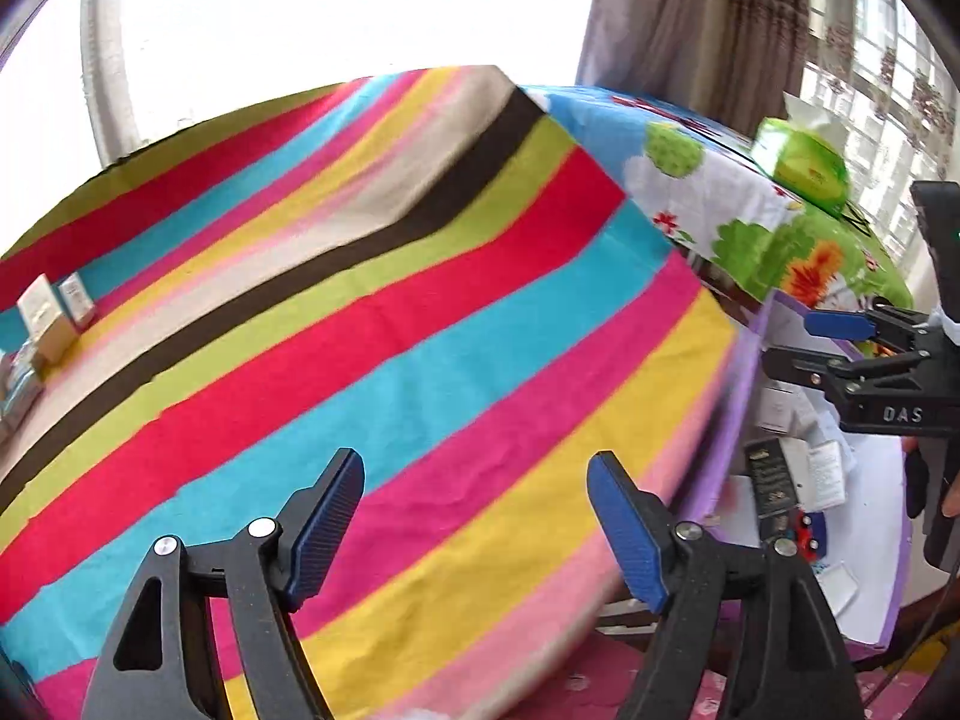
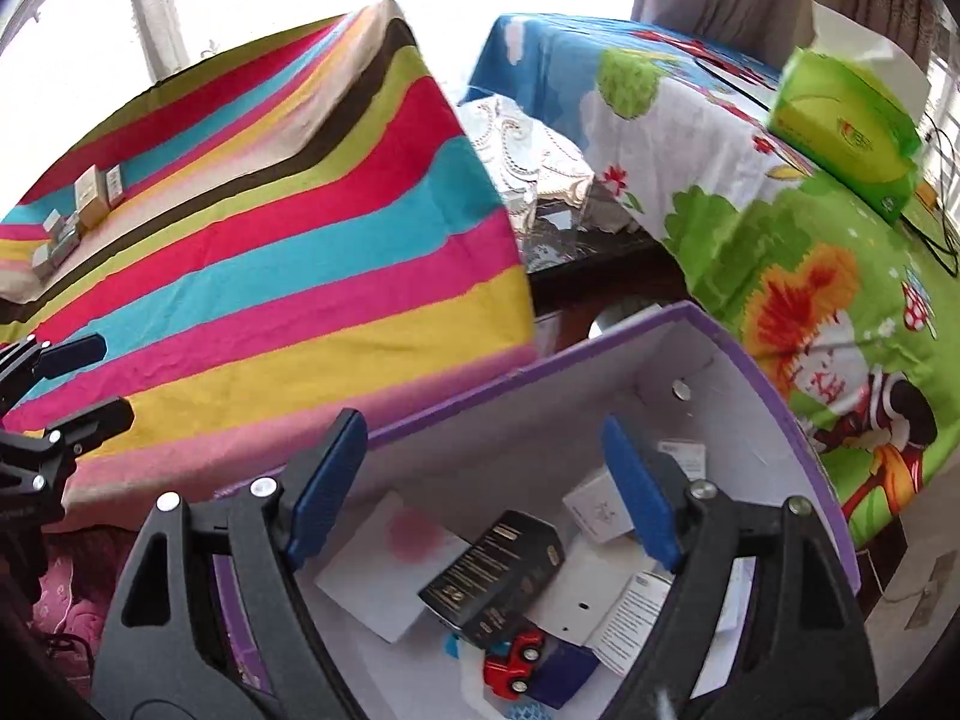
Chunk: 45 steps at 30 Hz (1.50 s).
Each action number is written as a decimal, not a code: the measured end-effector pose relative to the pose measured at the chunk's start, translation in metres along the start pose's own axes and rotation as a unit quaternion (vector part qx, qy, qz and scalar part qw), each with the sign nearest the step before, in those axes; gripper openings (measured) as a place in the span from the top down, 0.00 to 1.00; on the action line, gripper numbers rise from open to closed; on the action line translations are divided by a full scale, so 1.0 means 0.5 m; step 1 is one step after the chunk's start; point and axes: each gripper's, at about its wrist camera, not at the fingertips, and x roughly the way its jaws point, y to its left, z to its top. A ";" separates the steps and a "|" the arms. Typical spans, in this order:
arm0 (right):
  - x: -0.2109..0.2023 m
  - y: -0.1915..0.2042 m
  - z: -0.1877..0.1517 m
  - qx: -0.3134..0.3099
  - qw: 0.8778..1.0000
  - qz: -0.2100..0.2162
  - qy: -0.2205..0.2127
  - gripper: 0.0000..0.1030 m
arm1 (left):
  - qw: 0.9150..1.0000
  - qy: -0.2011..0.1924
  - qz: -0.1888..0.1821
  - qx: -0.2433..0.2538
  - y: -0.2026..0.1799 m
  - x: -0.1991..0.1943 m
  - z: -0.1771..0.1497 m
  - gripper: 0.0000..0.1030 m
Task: Organize rigid objects
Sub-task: 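Withdraw both grippers from the bin back toward the pile, then grasp the beige box with gold lettering using the right gripper, then grasp the white DING ZHI DENTAL box with the left gripper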
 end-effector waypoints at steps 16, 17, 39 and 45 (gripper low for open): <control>0.251 0.745 0.315 -0.206 0.955 0.211 -0.025 0.15 | 0.911 -0.007 0.268 -0.312 0.610 -0.054 -0.172 0.19; 0.260 0.776 0.334 -0.209 0.954 0.215 -0.032 0.15 | 0.907 -0.009 0.269 -0.323 0.614 -0.056 -0.180 0.19; 0.374 0.896 0.454 -0.245 0.934 0.248 -0.080 0.47 | 0.896 -0.011 0.234 -0.378 0.683 -0.006 -0.100 0.18; 0.330 0.644 0.407 -0.175 0.962 0.197 -0.072 0.47 | 0.905 -0.007 0.213 -0.367 0.743 0.133 0.059 0.18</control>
